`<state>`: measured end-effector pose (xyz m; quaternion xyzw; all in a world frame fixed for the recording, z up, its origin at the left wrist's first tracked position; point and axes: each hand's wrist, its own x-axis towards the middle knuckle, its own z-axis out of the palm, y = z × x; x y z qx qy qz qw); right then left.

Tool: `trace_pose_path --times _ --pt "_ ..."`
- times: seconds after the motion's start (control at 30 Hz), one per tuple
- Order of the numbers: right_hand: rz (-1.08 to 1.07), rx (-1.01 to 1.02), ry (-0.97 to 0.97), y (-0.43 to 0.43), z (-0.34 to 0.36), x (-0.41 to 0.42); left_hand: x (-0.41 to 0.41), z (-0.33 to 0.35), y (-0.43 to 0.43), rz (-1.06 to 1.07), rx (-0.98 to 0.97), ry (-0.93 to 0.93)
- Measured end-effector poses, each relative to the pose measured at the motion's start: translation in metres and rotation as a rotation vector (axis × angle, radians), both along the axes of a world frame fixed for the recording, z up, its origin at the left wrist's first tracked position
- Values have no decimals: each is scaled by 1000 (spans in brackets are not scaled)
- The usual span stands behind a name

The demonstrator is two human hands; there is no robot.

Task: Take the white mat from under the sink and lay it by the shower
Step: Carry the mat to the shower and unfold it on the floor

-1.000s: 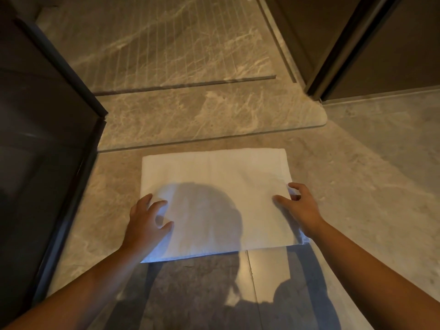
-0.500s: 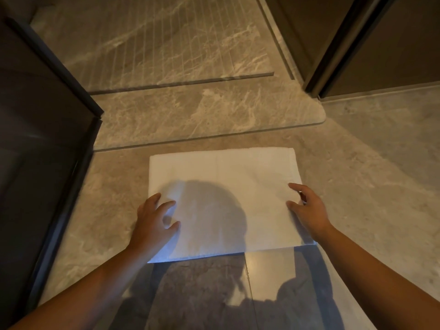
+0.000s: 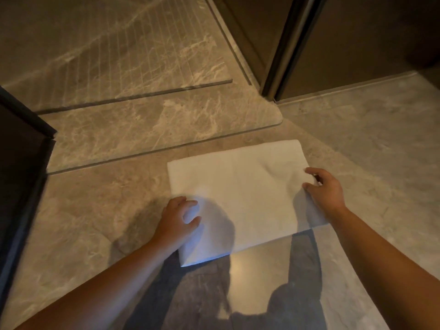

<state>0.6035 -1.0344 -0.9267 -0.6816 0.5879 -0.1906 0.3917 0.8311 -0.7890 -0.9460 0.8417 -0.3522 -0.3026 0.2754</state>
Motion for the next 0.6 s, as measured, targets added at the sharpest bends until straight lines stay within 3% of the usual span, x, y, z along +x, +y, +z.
trace_pose_path --times 0.13,0.37,0.6 --pt "57 -20 -53 20 21 17 2 9 -7 61 -69 23" --pt "306 47 -274 78 53 66 -4 46 -16 214 -368 588" --pt "522 204 -402 124 59 109 -4 69 -15 243 -443 808"
